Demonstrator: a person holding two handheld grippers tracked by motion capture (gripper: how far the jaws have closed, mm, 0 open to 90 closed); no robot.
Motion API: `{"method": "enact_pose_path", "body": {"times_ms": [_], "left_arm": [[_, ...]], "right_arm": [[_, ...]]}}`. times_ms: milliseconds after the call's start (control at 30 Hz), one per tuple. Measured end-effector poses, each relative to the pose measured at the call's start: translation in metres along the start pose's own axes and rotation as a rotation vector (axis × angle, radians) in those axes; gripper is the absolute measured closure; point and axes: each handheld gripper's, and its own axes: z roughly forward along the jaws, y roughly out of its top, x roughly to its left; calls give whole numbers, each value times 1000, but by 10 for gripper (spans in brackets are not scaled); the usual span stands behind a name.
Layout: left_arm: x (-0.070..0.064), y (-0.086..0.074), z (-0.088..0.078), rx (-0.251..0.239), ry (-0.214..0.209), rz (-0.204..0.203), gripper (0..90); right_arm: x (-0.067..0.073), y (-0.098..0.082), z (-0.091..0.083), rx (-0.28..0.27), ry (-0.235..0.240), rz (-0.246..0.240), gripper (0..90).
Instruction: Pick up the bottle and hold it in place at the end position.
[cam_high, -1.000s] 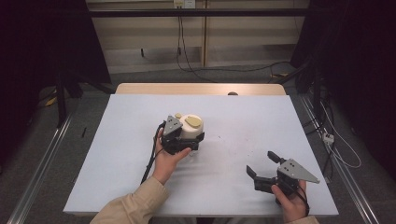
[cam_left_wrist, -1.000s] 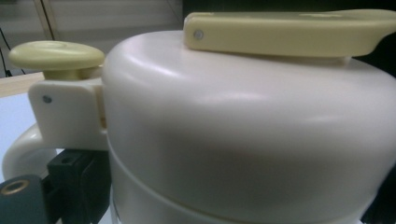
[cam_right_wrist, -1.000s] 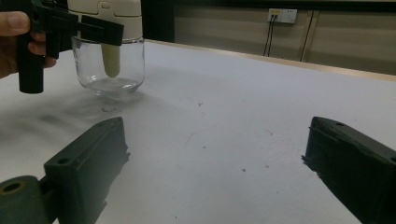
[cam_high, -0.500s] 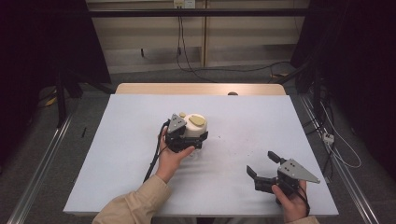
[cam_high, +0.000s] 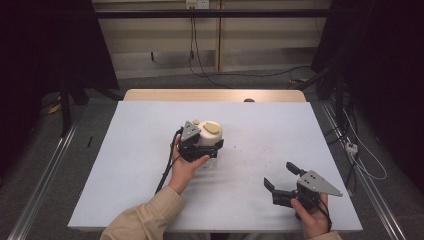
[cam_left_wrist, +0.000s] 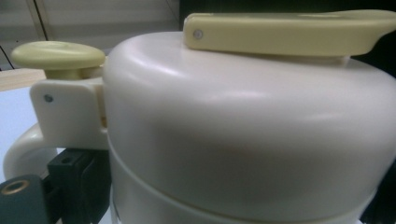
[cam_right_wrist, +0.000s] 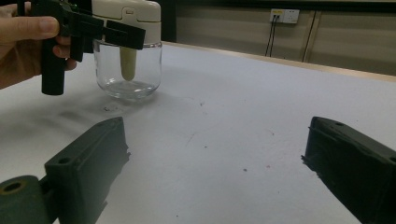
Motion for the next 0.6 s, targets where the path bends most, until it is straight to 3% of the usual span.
{"method": "enact_pose_path", "body": {"times_ms": [600], "left_arm": [[-1, 5, 10, 11, -14, 12, 60]], "right_arm": [[0, 0, 0, 3, -2, 2, 51]]}}
